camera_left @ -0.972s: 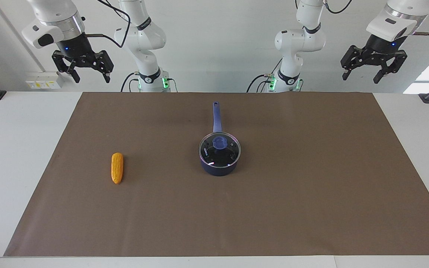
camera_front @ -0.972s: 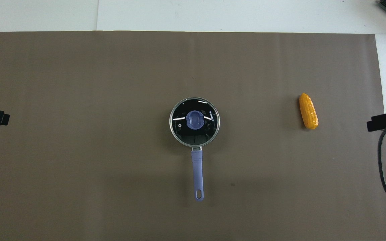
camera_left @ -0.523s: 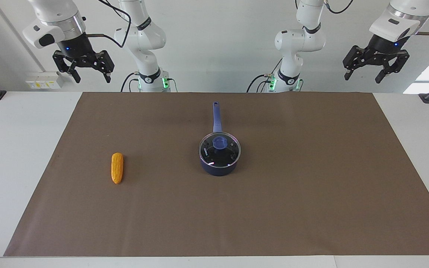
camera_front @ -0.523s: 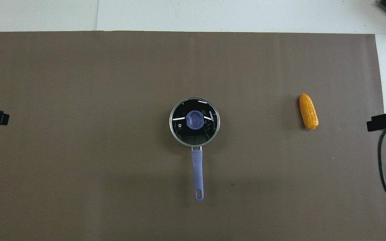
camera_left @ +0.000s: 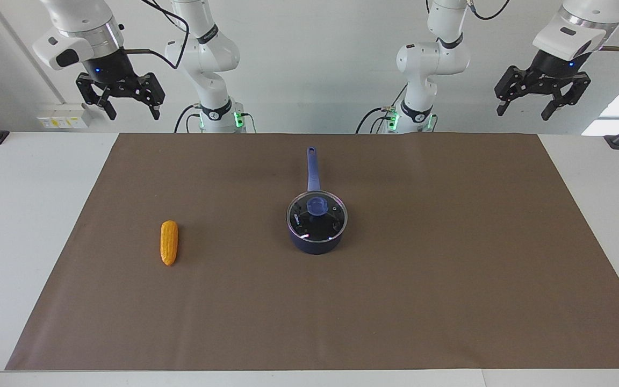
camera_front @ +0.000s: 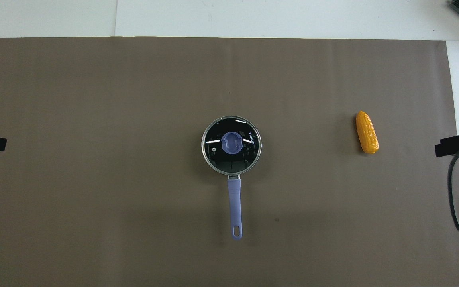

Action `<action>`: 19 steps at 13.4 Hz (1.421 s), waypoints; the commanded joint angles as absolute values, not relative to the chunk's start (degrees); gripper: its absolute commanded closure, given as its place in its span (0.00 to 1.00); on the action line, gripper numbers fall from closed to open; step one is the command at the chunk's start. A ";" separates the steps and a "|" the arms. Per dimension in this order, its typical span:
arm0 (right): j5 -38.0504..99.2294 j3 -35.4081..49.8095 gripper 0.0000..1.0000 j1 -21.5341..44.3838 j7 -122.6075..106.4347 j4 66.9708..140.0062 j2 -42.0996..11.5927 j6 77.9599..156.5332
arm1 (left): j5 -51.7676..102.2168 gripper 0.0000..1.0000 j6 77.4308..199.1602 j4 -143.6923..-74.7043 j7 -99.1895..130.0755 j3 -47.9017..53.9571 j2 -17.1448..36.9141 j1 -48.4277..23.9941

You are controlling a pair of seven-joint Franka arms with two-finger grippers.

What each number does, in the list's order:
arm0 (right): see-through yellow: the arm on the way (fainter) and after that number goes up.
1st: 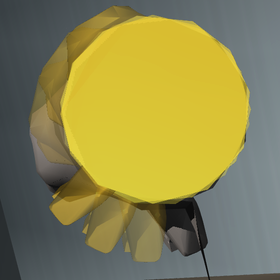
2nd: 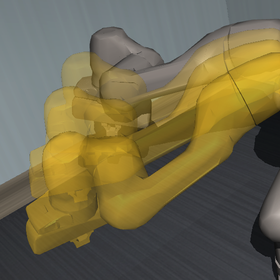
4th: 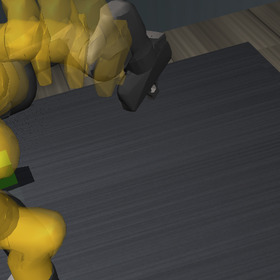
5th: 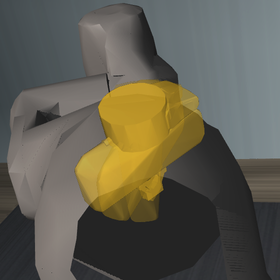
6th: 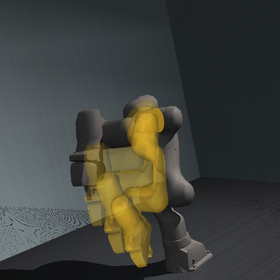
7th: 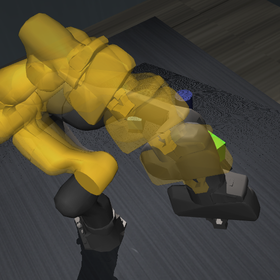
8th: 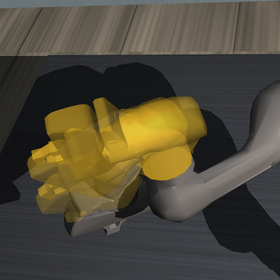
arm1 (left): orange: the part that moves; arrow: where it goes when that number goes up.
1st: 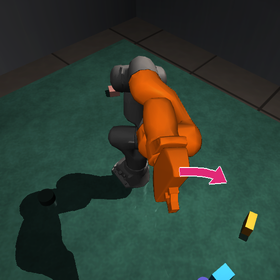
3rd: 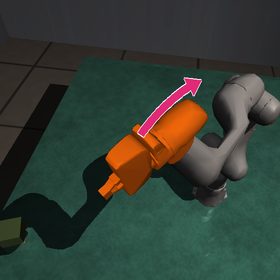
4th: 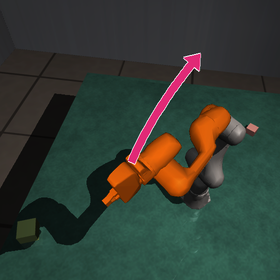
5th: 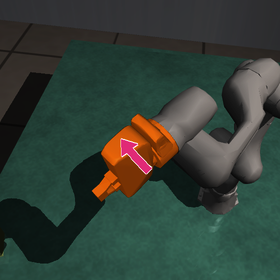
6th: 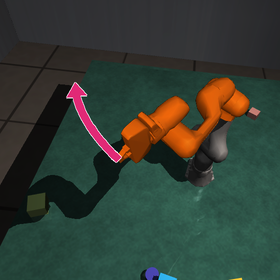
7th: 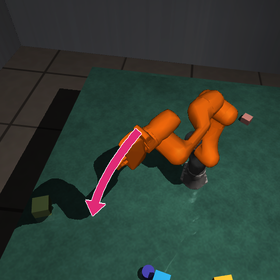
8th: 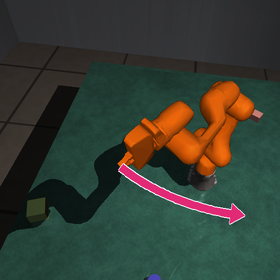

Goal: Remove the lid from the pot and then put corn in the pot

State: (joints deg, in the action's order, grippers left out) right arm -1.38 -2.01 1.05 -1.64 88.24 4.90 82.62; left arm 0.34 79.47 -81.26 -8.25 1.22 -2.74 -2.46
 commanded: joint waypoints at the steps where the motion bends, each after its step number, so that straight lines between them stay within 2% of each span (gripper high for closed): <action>1: -0.97 -1.85 0.00 0.53 -2.81 89.56 6.06 83.94 | 0.62 0.00 78.83 -81.65 -7.65 1.58 -3.60 -1.76; 9: -0.71 -1.93 0.00 0.44 -2.73 89.65 6.07 84.19 | 0.62 0.00 79.80 -81.91 -7.56 2.90 -3.69 -3.51; 11: 0.34 -2.11 0.00 0.44 -2.64 89.82 6.15 84.11 | 0.70 0.00 81.82 -83.92 -7.47 3.60 -4.56 -4.65; 16: 0.53 -2.29 0.00 0.35 -2.55 89.83 6.15 84.29 | 0.62 0.00 89.97 -88.49 7.01 4.92 -4.13 -12.91; 19: 0.09 -2.29 0.00 0.35 -2.55 89.56 5.98 84.29 | 0.62 0.00 92.72 -89.12 11.85 4.92 -1.77 -17.47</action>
